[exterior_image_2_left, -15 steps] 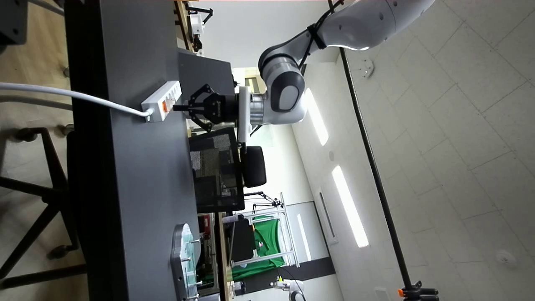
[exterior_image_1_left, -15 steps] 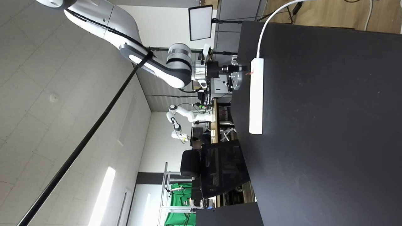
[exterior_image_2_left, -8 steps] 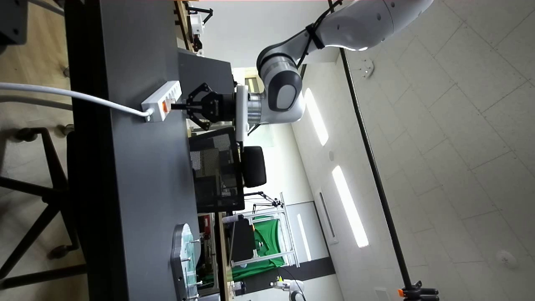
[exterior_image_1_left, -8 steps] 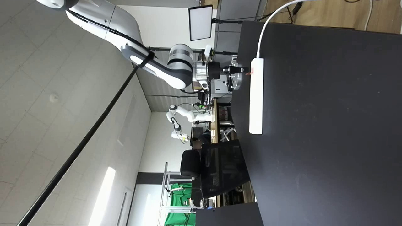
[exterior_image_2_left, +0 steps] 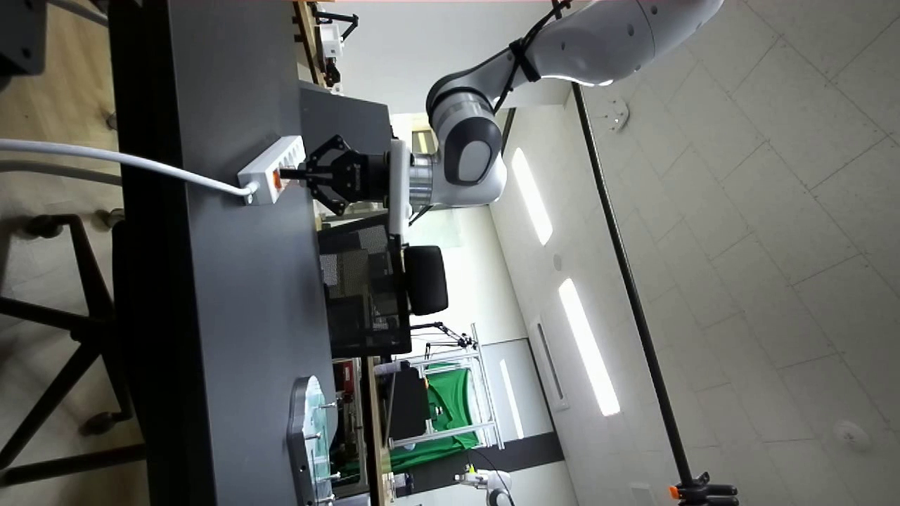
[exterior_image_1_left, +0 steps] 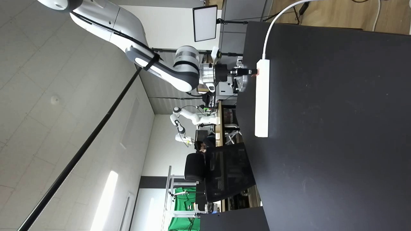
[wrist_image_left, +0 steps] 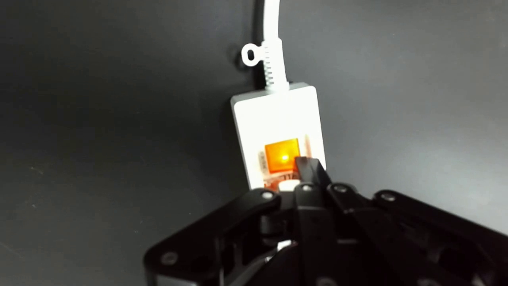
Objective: Press the switch on the adapter
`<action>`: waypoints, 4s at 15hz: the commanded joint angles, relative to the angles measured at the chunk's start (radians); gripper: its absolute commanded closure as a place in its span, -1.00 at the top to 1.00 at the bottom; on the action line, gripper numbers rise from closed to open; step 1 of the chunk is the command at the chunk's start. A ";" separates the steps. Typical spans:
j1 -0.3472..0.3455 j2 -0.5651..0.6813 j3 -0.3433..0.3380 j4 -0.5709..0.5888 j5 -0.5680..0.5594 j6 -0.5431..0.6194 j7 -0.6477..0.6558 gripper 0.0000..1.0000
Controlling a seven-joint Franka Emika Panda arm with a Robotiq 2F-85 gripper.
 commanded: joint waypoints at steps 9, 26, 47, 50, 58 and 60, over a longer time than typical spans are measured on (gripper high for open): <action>-0.006 0.003 0.005 0.003 -0.006 -0.003 0.005 -0.98; 0.000 0.026 -0.001 -0.016 -0.030 0.051 -0.069 -1.00; 0.021 0.003 -0.024 -0.182 -0.084 0.372 -0.022 -1.00; 0.059 -0.014 -0.059 -0.269 -0.149 0.527 0.037 -1.00; 0.430 0.059 -0.436 -0.397 -0.394 0.891 0.316 -1.00; 0.530 0.100 -0.515 -0.414 -0.354 0.955 0.338 -1.00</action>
